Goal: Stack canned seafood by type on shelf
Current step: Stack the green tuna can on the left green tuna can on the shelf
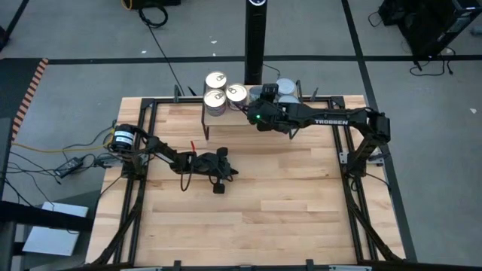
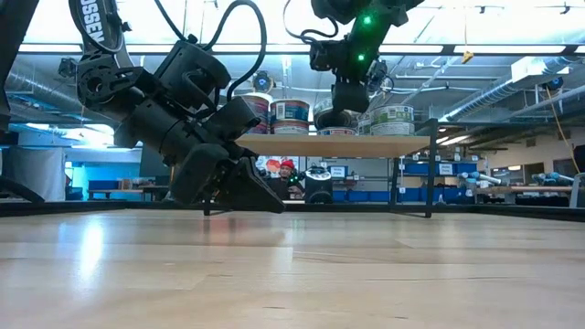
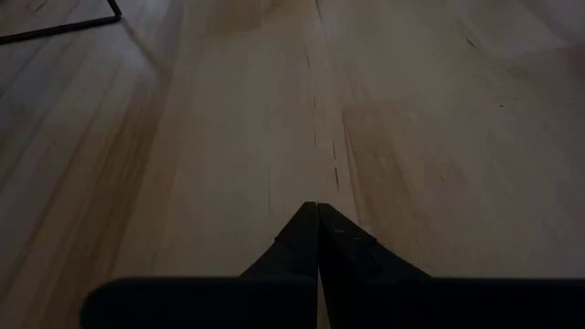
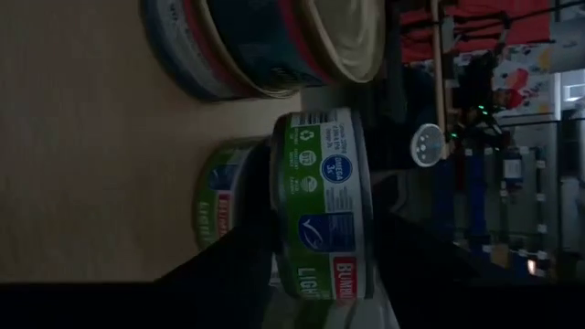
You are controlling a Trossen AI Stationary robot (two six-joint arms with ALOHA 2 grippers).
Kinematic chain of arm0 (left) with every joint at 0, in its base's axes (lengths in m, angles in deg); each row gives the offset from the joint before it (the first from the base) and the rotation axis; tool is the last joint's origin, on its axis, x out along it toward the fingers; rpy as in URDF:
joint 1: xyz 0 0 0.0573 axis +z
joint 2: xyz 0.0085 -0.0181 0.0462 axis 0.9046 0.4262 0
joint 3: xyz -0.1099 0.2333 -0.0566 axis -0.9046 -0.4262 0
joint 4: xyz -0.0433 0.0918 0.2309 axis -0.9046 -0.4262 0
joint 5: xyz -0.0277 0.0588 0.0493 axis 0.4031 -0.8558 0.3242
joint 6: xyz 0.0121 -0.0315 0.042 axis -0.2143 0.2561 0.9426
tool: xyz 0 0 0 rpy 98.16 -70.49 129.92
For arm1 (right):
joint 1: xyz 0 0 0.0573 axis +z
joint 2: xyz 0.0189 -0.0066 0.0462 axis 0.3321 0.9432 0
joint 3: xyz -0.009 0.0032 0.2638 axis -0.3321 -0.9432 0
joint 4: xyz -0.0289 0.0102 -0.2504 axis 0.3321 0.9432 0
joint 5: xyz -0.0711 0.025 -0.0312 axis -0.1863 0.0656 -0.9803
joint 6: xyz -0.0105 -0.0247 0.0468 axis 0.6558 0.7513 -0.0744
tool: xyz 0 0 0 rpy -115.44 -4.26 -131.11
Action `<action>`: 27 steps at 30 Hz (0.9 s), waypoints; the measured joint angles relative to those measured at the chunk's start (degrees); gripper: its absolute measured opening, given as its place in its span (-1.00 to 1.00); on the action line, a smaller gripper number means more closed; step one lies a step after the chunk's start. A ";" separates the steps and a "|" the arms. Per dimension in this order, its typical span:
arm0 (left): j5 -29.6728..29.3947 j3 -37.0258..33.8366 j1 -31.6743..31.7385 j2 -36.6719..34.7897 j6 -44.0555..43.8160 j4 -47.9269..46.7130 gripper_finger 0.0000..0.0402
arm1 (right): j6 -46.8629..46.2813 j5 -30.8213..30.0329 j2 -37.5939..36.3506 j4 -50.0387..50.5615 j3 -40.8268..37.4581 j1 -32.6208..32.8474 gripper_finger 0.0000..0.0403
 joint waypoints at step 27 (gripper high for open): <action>0.00 0.02 -0.01 -0.02 -0.09 -0.98 -0.98 | -4.58 2.88 0.00 2.98 0.00 -2.83 0.38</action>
